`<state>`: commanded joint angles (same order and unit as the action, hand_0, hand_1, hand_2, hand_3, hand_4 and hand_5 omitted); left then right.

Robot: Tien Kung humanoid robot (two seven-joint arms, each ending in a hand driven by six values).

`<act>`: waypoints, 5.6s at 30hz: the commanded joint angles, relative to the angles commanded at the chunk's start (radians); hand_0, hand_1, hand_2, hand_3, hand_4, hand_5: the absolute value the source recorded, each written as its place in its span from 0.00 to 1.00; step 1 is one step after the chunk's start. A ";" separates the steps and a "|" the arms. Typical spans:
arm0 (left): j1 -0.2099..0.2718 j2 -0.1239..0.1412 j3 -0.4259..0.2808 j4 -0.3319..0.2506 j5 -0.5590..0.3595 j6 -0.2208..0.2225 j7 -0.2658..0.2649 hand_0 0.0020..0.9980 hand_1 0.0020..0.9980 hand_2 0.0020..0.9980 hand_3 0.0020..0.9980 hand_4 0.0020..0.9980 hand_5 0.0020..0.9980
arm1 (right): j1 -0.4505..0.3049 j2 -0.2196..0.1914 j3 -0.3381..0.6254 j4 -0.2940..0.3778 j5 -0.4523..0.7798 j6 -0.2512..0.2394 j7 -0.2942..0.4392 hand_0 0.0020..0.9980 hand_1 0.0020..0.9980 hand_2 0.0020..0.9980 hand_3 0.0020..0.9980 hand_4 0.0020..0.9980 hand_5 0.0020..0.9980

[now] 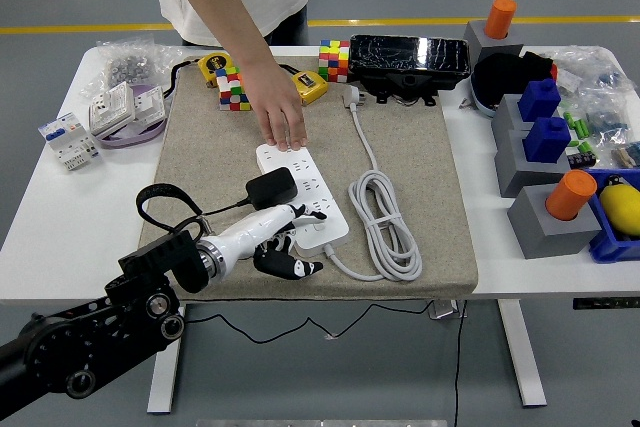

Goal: Put the plug near the board,insert it into the board,press the button,pull the plug out

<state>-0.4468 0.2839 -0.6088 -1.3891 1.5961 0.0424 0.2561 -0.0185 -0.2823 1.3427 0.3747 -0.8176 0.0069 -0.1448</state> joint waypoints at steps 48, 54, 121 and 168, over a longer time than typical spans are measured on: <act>-0.019 -0.026 -0.036 0.105 -0.118 0.306 -0.324 0.23 0.15 0.35 0.65 0.84 0.28 | 0.001 0.002 -0.001 0.004 0.001 0.000 0.000 0.53 0.63 0.59 0.54 0.88 0.41; -0.049 -0.049 -0.065 0.180 0.007 0.348 -0.300 0.68 0.73 0.71 0.79 0.93 0.31 | 0.001 0.001 -0.003 0.004 0.002 0.000 0.000 0.53 0.63 0.59 0.53 0.88 0.41; -0.021 -0.034 -0.088 0.462 0.120 0.434 -0.299 0.62 0.68 0.60 0.67 0.81 0.05 | 0.001 -0.025 -0.058 0.010 0.008 0.001 -0.001 0.53 0.63 0.59 0.53 0.88 0.40; 0.081 0.041 -0.447 0.070 -0.570 0.347 -0.525 0.62 0.64 0.63 0.64 0.80 0.27 | 0.104 0.005 0.002 -0.034 -0.010 0.002 0.002 0.53 0.63 0.60 0.54 0.88 0.41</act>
<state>-0.3661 0.3244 -1.0562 -1.3195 1.0264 0.3894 -0.2684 0.0856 -0.2772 1.3447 0.3407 -0.8279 0.0088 -0.1424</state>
